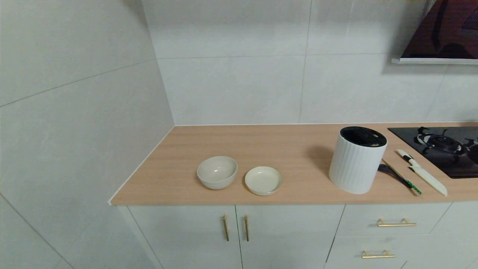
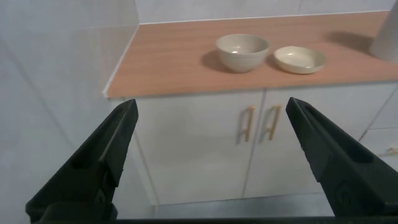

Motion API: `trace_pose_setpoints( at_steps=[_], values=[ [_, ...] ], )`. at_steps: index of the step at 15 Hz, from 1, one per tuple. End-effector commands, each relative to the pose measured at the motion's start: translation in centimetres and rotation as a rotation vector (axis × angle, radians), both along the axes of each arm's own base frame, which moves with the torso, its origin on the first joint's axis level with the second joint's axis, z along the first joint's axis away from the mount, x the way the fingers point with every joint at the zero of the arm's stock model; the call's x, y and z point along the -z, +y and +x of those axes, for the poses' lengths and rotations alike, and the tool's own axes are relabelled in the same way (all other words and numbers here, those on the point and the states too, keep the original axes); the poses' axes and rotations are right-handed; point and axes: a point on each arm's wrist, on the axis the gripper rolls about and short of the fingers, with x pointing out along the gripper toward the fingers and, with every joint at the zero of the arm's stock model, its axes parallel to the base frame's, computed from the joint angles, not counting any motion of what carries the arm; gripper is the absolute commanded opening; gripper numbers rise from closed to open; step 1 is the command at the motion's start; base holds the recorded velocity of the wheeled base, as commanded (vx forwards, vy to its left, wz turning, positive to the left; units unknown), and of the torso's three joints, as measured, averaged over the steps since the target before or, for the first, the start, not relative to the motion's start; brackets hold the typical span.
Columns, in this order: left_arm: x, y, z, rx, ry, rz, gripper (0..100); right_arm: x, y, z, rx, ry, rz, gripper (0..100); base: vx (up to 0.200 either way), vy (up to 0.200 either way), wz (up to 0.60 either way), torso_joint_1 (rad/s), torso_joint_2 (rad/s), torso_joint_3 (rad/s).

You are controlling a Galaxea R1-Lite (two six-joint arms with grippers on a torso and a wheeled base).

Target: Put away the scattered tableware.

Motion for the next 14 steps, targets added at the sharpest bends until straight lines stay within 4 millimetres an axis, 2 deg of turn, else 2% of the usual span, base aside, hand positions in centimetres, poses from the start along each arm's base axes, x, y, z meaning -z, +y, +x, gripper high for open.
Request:
trace_pose_setpoints(
  at_steps=[1,4,14],
  values=[
    [0.00,0.00,0.00,0.000,0.000,0.000,100,-0.05,0.00,-0.01,0.000,-0.001,0.000,100,0.000,0.200,0.00,-0.007,0.01,0.002],
    [0.00,0.00,0.00,0.000,0.000,0.000,100,0.00,0.00,0.01,0.000,0.000,0.000,100,0.000,0.200,0.00,0.006,0.00,0.005],
    [0.00,0.00,0.00,0.000,0.000,0.000,100,0.00,0.00,0.01,0.000,0.000,0.000,100,0.000,0.000,0.00,0.000,0.00,0.000]
  ],
)
